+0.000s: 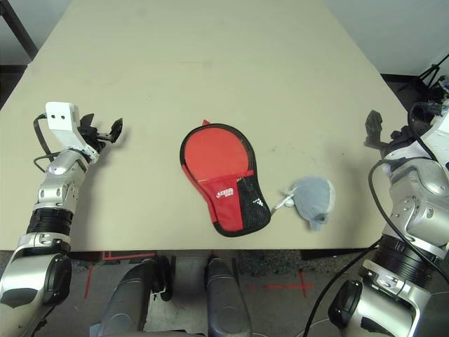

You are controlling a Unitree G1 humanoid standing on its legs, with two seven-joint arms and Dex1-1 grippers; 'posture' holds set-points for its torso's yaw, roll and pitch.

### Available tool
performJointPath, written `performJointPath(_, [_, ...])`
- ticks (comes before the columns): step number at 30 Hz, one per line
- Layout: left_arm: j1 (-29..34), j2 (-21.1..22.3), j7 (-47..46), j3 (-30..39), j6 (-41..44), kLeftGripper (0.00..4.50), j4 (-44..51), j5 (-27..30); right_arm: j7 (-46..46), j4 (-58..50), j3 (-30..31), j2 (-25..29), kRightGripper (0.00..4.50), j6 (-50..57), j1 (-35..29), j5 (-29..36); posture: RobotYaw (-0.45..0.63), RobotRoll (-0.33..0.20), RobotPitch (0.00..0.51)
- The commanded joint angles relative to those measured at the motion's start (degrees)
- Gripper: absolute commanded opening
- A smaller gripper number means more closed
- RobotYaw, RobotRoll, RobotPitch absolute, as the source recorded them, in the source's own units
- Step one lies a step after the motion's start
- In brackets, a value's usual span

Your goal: Store the ping-pong paddle in its case and zip it.

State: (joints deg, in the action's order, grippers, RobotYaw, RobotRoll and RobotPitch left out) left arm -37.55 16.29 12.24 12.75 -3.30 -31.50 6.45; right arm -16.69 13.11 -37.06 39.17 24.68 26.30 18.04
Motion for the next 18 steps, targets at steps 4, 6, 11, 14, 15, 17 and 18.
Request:
performJointPath(4, [2.22, -0.53, -6.79, 0.51, -3.26, 4.5, 0.6, -1.29, -7.96, 5.39, 0.13, 4.98, 4.48, -8.33, 2.28, 2.88, -0.07, 0.0, 0.249])
performJointPath(6, [3.42, -0.89, -8.49, 0.56, -2.94, 4.5, 1.85, -1.25, -10.01, 6.99, 0.66, 5.12, 4.48, -8.3, 2.77, 4.07, -0.07, 0.0, 0.247])
performJointPath(11, [7.84, -1.97, -11.83, 0.67, -1.59, 4.5, 7.48, -1.52, -14.07, 11.1, 2.95, 5.24, 4.48, -10.9, 4.94, 4.79, -0.04, 0.0, 0.242])
performJointPath(14, [11.19, -2.56, -13.45, 0.88, -0.35, 4.5, 11.53, -1.5, -15.1, 14.68, 4.7, 5.45, 4.48, -13.05, 7.16, 3.89, -0.03, 0.0, 0.236])
performJointPath(15, [11.81, -2.67, -13.62, 0.81, 0.11, 4.5, 12.28, -1.39, -14.88, 15.86, 4.99, 5.58, 4.48, -14.42, 7.87, 3.36, -0.02, 0.0, 0.235])
performJointPath(17, [12.23, -2.8, -14.03, 0.69, 0.49, 4.5, 12.99, -1.43, -15.09, 17.64, 5.51, 5.8, 4.48, -15.86, 8.91, 3.04, -0.02, 0.0, 0.232])
performJointPath(18, [12.21, -2.86, -14.33, 0.82, 0.65, 4.5, 13.04, -1.37, -15.2, 18.29, 5.91, 5.88, 4.48, -16.37, 9.17, 2.79, -0.02, 0.0, 0.229])
